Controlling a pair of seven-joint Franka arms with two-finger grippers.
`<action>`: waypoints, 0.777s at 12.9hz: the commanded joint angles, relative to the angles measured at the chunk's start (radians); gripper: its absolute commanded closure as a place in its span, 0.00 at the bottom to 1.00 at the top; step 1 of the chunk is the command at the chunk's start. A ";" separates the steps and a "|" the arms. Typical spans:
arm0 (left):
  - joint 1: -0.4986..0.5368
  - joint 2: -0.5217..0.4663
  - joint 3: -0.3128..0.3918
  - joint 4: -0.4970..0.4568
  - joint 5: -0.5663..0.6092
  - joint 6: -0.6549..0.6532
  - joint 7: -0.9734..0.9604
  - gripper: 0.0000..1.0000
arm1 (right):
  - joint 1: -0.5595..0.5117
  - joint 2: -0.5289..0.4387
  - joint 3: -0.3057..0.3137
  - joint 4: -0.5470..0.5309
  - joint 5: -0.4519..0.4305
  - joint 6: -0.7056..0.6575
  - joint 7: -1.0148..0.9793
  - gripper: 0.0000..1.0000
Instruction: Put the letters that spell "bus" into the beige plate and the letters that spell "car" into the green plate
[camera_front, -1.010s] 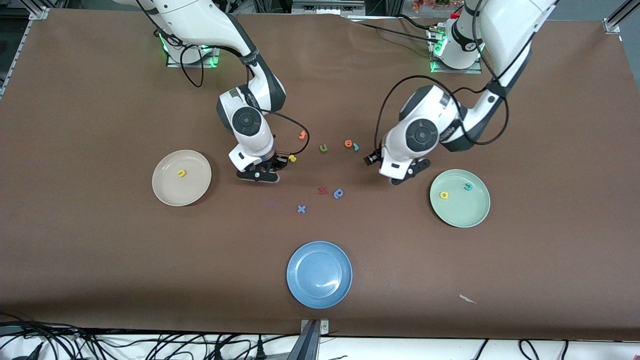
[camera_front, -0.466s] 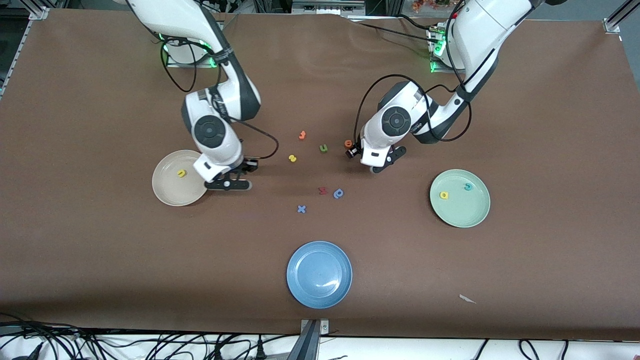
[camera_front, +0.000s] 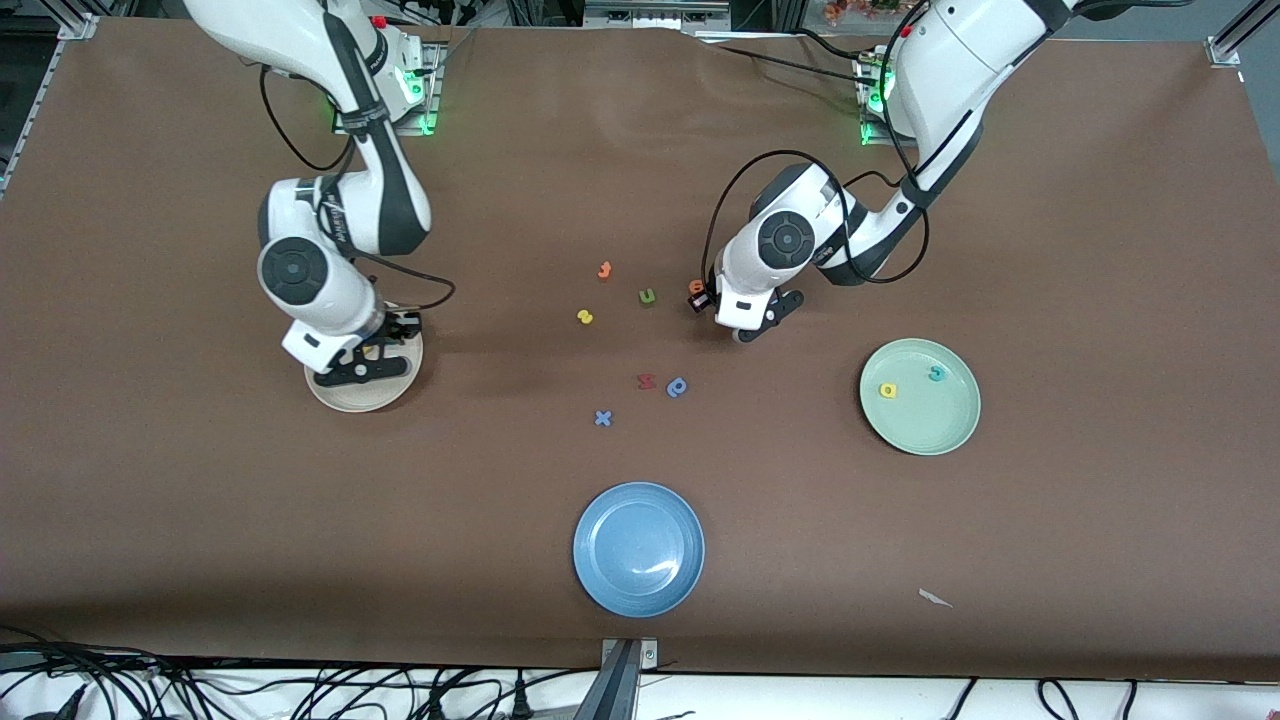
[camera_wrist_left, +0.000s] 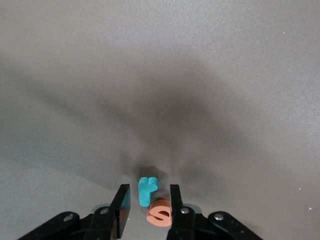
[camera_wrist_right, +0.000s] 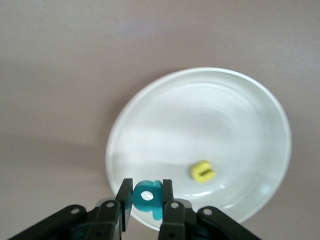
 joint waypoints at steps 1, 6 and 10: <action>-0.005 0.005 0.004 -0.007 -0.024 0.023 0.000 0.62 | 0.005 -0.035 -0.018 -0.078 0.002 0.084 -0.062 0.01; -0.007 0.002 0.007 -0.015 -0.016 0.023 -0.003 0.99 | 0.013 -0.049 0.043 -0.047 0.031 0.038 0.073 0.00; 0.013 -0.061 0.009 0.000 0.026 -0.110 -0.006 0.99 | 0.018 -0.029 0.197 0.022 0.030 0.034 0.436 0.00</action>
